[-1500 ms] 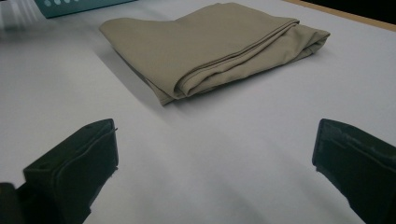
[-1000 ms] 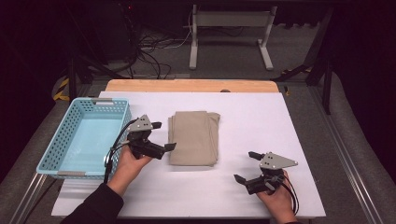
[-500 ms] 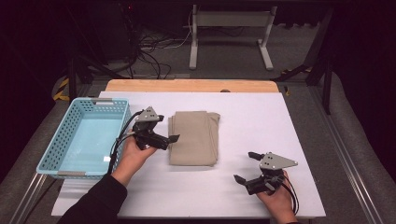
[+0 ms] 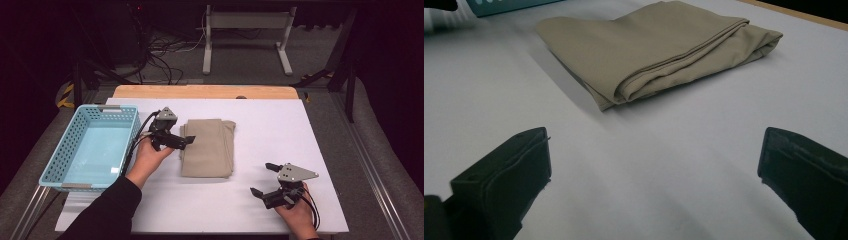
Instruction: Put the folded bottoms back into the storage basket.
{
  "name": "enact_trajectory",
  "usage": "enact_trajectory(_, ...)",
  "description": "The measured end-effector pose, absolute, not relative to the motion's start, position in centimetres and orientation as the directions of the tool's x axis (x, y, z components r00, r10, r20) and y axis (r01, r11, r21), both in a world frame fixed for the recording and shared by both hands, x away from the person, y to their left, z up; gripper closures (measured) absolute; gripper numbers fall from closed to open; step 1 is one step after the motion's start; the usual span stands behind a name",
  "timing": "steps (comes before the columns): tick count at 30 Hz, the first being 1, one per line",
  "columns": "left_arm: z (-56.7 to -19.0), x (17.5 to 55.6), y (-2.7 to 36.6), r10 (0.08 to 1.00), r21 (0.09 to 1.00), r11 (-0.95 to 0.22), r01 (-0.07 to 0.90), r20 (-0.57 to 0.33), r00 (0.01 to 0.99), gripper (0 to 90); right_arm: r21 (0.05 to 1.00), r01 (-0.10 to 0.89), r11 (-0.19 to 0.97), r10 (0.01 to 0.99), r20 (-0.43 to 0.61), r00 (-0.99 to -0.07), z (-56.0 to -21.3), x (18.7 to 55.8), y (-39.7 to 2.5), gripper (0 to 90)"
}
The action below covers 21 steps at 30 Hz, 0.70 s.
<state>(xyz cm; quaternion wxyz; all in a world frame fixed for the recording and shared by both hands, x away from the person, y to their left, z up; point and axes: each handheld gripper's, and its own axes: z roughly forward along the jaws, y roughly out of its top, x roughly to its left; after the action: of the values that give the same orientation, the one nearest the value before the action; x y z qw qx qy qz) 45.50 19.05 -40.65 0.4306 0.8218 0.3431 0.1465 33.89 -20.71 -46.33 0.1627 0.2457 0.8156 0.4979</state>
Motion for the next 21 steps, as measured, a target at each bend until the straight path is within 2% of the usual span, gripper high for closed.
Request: enact_trajectory(21,-41.8,49.1,17.9,0.770,0.738,-0.389,0.552,-0.069,0.635,2.0,0.891,0.236,0.389,0.556,-0.023,-0.831,-46.3,33.8,-20.6,1.3)
